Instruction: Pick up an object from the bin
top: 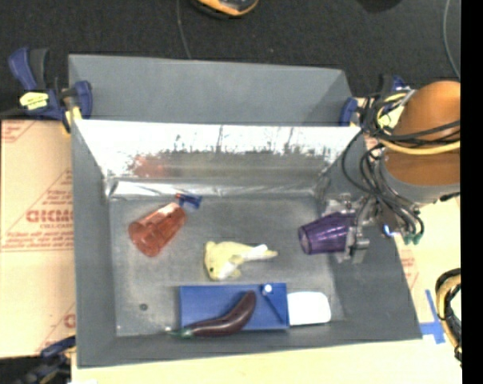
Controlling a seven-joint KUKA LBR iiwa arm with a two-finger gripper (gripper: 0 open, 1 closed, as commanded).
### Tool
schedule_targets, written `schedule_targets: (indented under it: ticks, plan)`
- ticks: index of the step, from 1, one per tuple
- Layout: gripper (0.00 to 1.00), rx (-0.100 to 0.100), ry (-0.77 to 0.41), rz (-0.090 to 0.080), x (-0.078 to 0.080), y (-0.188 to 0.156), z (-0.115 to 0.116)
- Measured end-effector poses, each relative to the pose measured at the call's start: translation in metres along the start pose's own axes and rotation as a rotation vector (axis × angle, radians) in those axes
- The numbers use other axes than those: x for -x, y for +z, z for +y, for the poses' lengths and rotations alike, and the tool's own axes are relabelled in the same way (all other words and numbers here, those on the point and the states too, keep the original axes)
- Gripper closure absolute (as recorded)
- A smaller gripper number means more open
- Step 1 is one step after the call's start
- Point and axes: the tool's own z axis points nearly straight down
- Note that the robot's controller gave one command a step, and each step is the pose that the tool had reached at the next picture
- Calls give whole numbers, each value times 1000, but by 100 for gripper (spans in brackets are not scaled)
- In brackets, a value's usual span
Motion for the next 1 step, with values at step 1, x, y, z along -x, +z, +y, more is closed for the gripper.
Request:
schedule_targets:
  ticks: [1]
  plan:
    - [100, -3, 2, -6, 2, -29, -2]
